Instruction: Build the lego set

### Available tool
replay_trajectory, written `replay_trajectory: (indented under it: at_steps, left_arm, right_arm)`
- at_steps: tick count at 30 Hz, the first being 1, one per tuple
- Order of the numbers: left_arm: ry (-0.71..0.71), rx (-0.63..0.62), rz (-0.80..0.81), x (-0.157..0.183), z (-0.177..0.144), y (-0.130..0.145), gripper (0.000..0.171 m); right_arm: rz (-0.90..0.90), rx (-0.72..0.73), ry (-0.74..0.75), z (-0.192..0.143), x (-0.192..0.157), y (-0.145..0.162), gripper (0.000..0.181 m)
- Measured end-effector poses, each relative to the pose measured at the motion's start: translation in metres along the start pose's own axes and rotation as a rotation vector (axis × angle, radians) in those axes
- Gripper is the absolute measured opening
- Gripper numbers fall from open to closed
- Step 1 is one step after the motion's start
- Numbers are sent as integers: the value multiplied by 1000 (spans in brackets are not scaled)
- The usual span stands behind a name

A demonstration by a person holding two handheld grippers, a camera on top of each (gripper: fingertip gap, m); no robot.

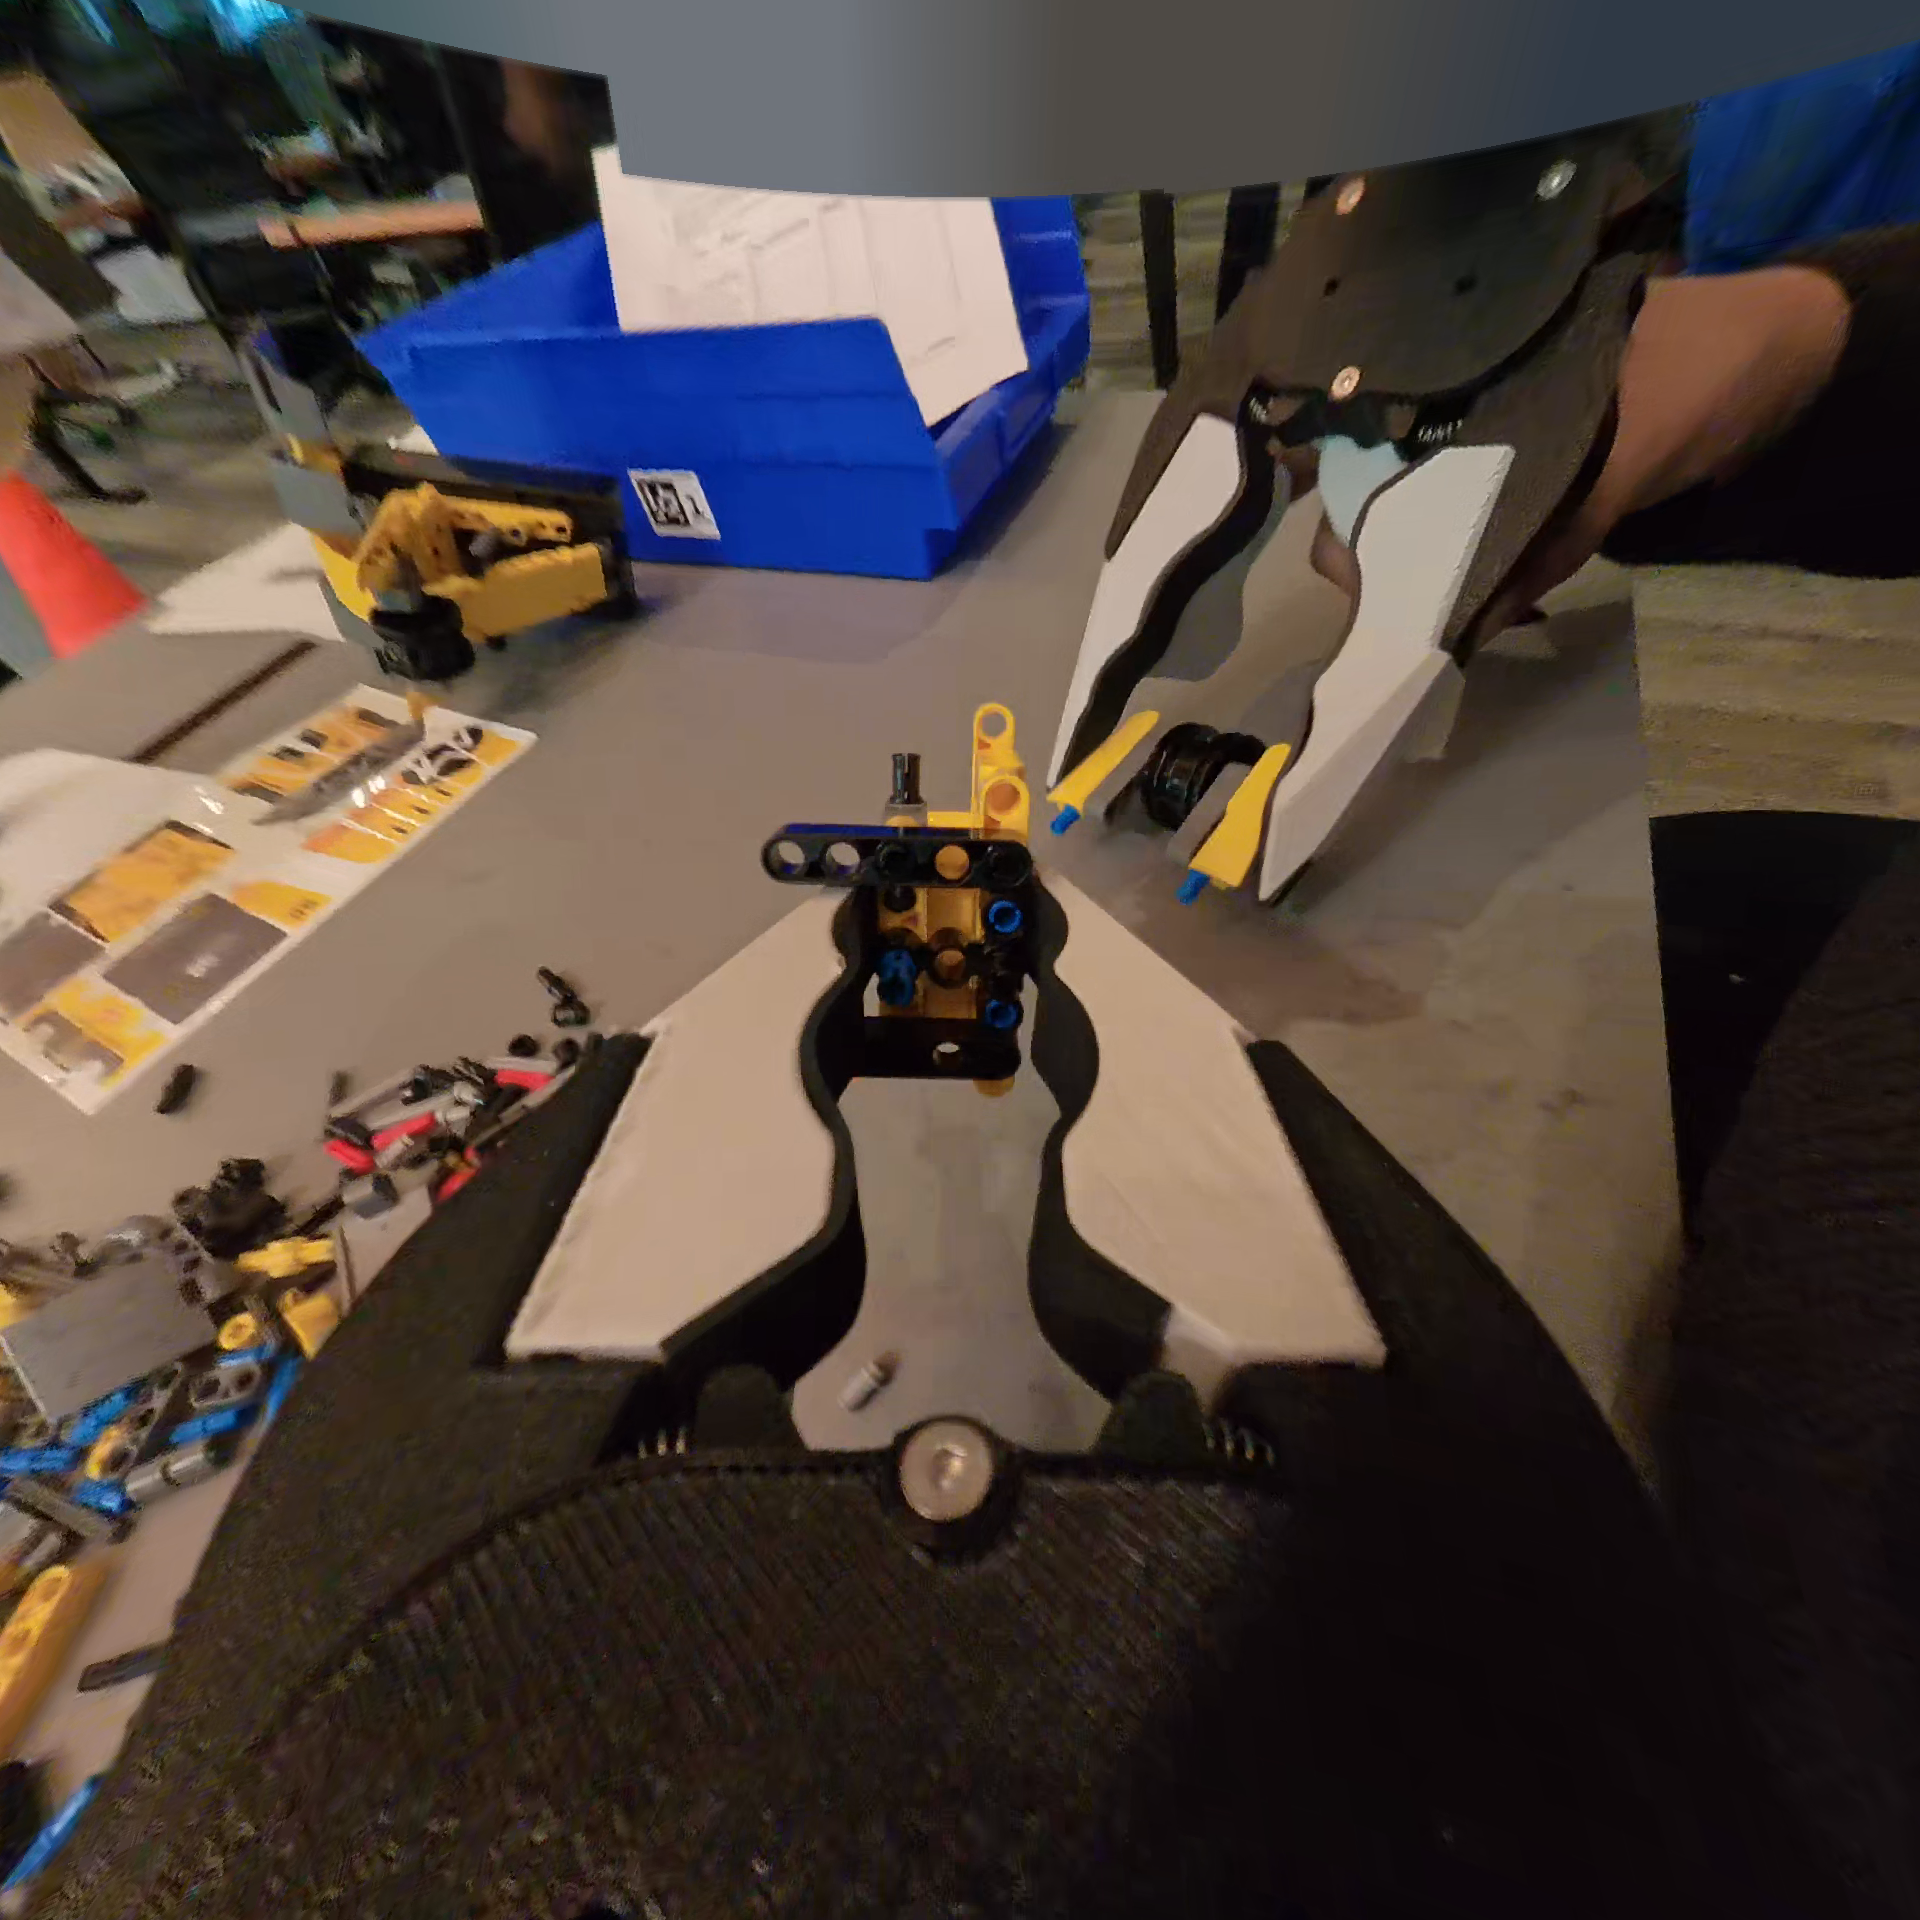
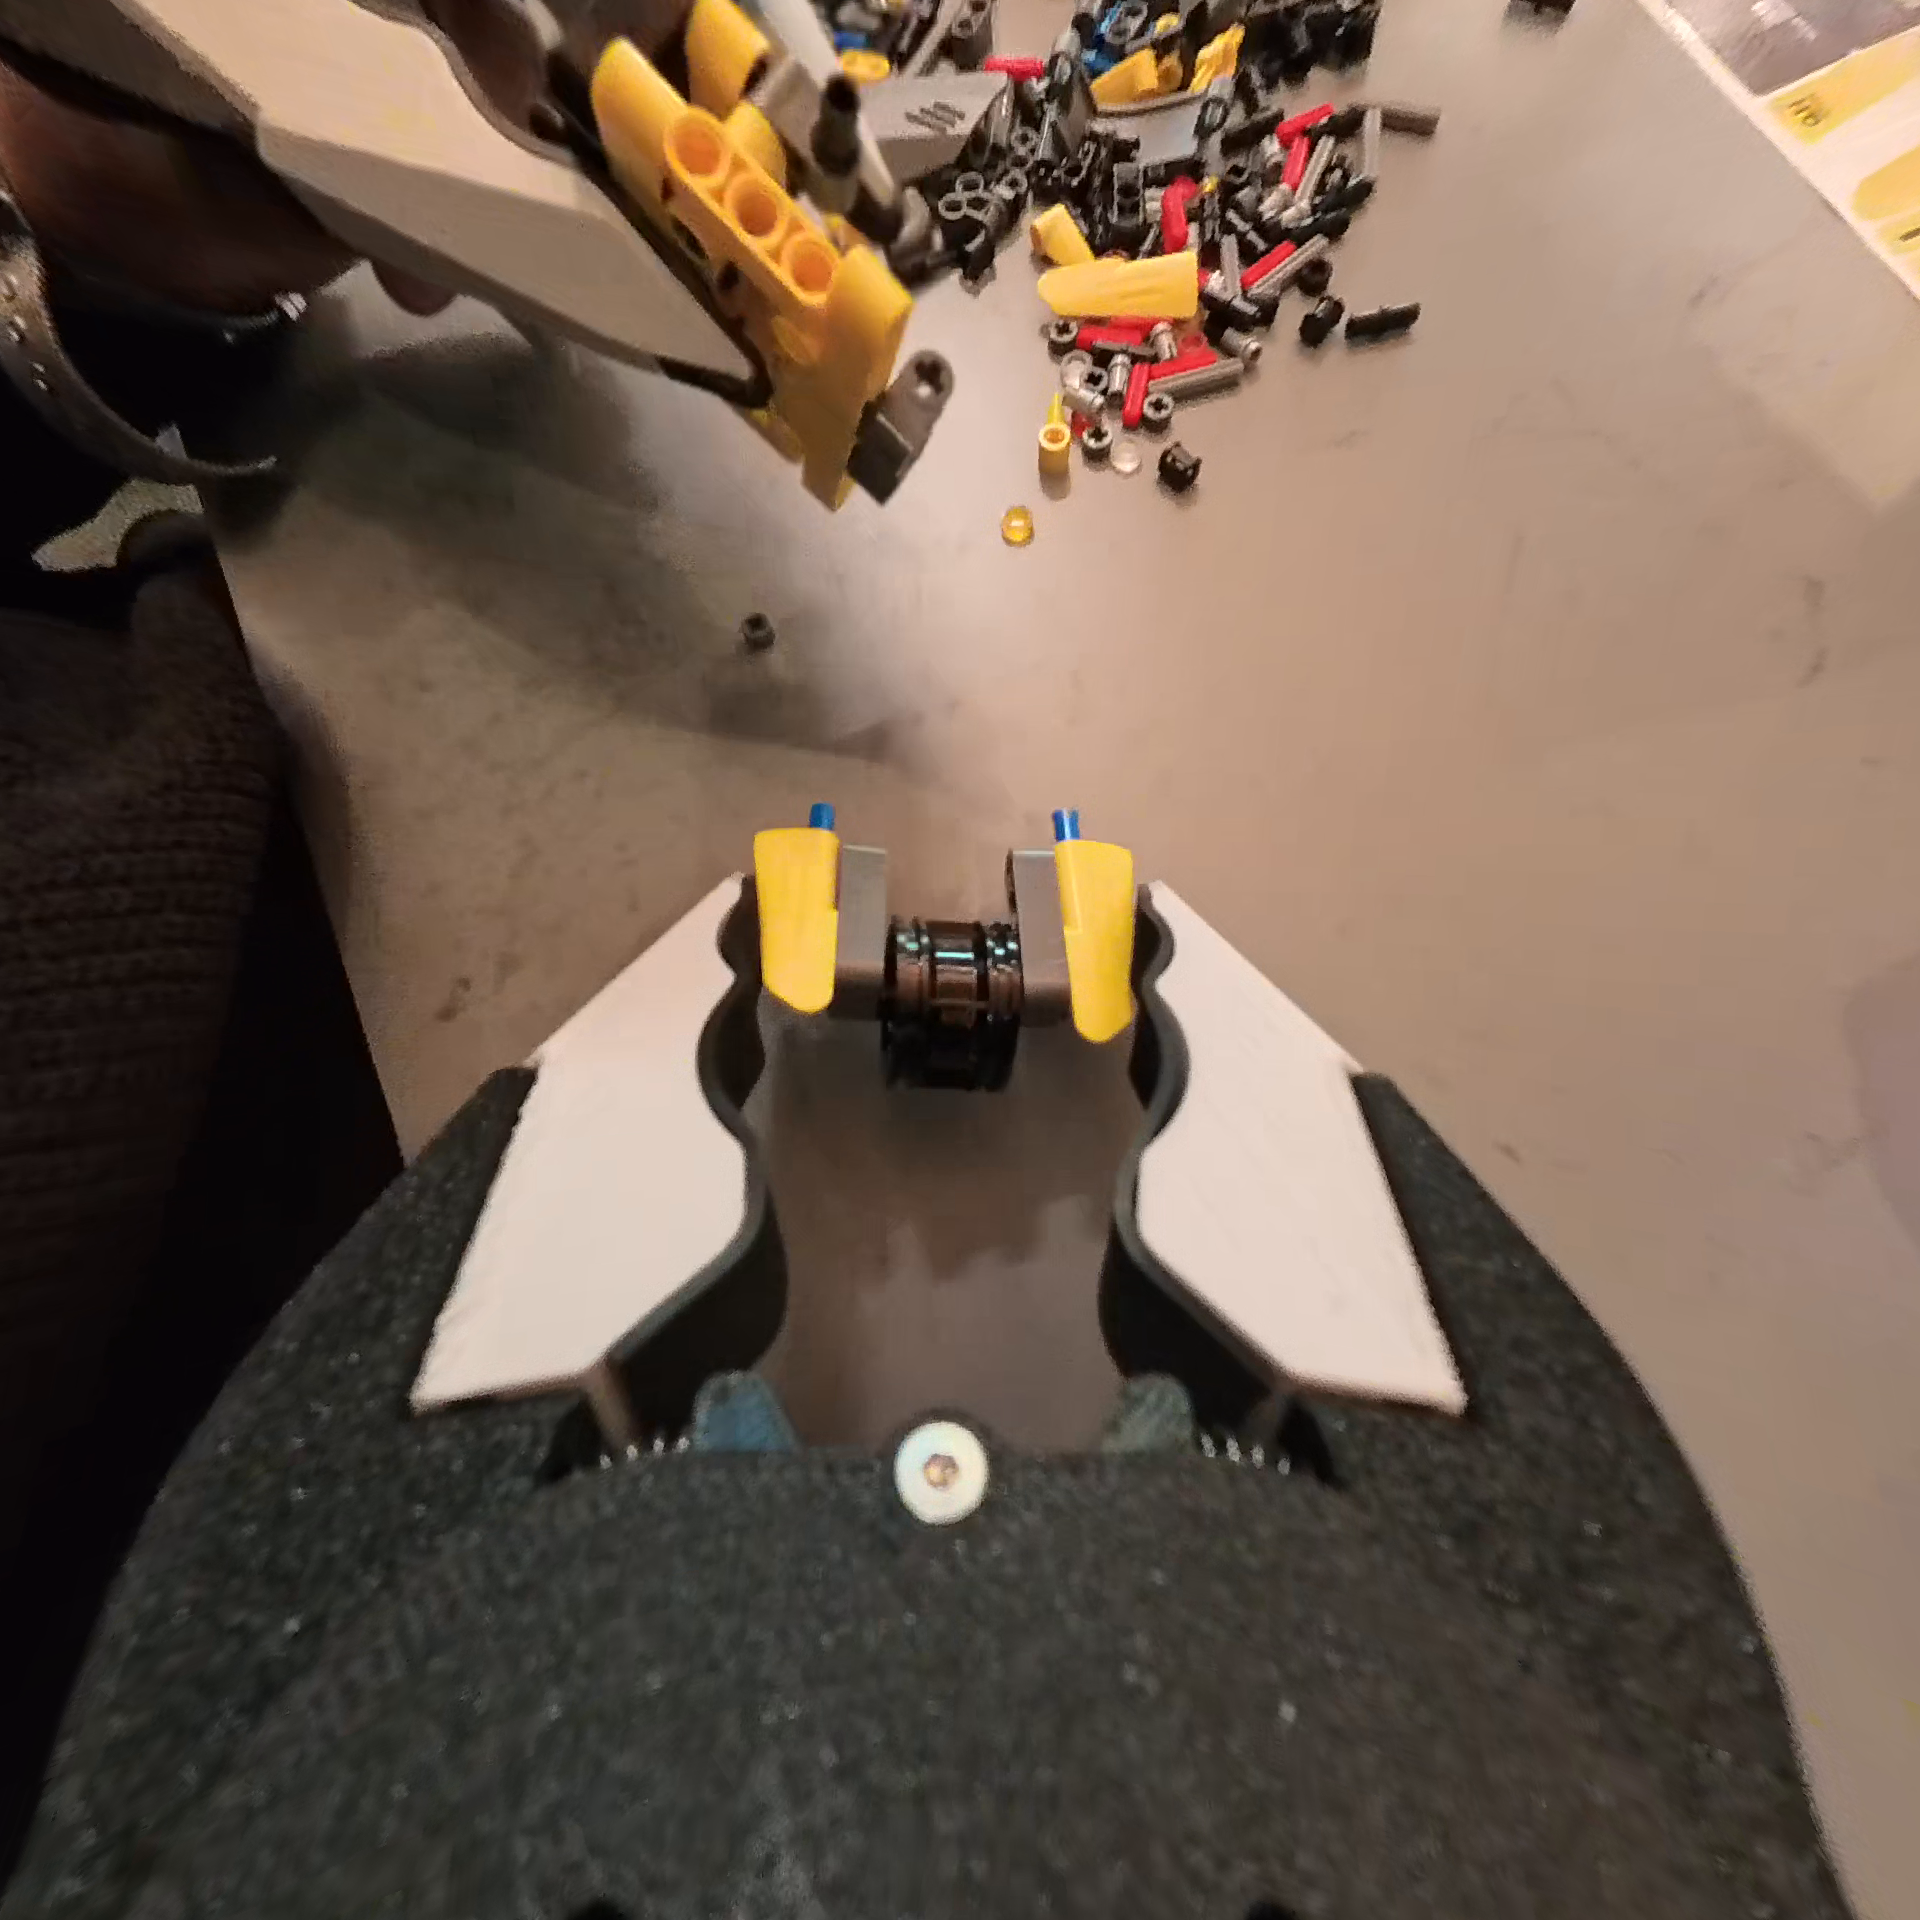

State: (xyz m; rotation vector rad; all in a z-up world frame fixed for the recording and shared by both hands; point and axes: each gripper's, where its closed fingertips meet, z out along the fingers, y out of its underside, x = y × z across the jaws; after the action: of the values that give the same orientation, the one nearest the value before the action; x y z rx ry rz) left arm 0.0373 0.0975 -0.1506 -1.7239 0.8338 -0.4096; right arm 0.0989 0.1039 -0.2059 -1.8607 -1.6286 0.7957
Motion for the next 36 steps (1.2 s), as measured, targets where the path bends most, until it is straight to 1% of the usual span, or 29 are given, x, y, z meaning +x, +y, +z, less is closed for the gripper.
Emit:
replay_trajectory:
  at_steps: [2,5,8,11,14,16,18,21,24,28,33,36]
  left_arm:
    - [1,41,-1,-1,-3,-6,23]
    - [7,110,-62,-12,-13,-15,24]
    - [34,214,-149,-26,-31,-29,23]
    - [56,304,-246,-41,-50,-38,23]
    - [99,418,-369,-57,-71,-47,23]
    - [128,488,-447,-66,-83,-49,23]
    - [139,524,-500,-73,-88,-46,23]
    - [164,526,-541,-75,-87,-41,23]
    - [178,527,-525,-72,-85,-43,23]
    - [167,493,-498,-69,-82,-40,23]
    - [200,503,-534,-68,-82,-40,23]
    - [205,490,-519,-65,-80,-40,23]
  right_arm:
    - [-2,40,-1,1,0,-5,71]
    - [-30,112,-8,-3,2,-23,71]
    - [-49,199,-67,-11,5,-53,71]
    - [-61,309,-159,-15,7,-91,71]
    - [-68,393,-247,-9,10,-124,70]
    - [-57,421,-297,0,14,-137,70]
    - [-19,426,-365,9,12,-139,70]
    - [30,443,-419,13,10,-127,70]
    - [107,464,-466,12,12,-118,70]
    - [210,504,-581,4,10,-122,70]
    - [229,499,-630,5,5,-118,70]
    - [253,531,-641,5,7,-120,70]
